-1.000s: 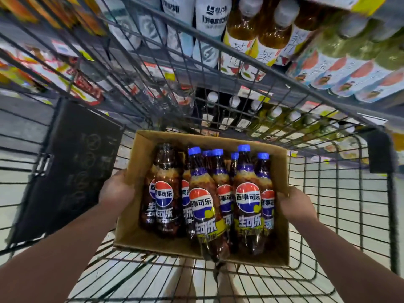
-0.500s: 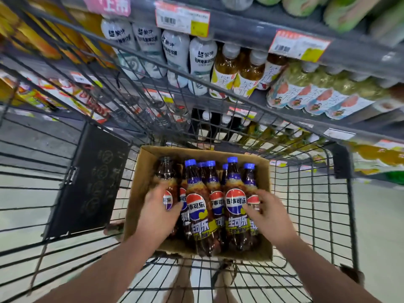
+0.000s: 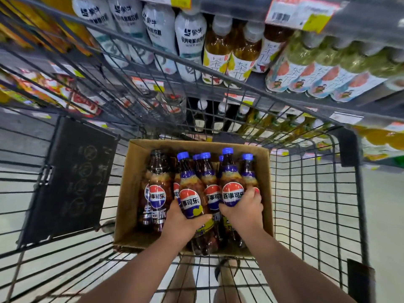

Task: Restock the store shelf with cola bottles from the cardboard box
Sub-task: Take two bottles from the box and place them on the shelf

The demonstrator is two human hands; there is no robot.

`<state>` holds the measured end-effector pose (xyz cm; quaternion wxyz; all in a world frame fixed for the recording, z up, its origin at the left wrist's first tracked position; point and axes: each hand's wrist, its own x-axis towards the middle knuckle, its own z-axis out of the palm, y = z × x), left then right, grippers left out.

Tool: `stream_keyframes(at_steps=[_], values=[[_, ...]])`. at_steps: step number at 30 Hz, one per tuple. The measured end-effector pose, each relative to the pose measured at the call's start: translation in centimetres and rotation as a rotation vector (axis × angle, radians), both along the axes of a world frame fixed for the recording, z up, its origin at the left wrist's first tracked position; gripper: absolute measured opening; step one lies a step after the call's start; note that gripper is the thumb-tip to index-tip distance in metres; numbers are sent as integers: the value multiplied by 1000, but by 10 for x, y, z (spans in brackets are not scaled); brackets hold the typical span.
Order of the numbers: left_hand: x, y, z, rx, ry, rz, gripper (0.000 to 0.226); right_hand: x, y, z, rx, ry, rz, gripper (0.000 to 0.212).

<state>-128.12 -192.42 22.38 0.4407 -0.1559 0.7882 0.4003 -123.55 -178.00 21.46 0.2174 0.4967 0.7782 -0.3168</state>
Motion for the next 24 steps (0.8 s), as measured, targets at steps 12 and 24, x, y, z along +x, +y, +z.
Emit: stream_keyframes(at_steps=[12, 24], values=[[11, 12, -17, -83, 20, 143, 82, 14, -5, 13, -136, 133, -147, 82], [-4, -6, 66, 161, 117, 137, 64, 8, 19, 105, -241, 426, -230, 57]])
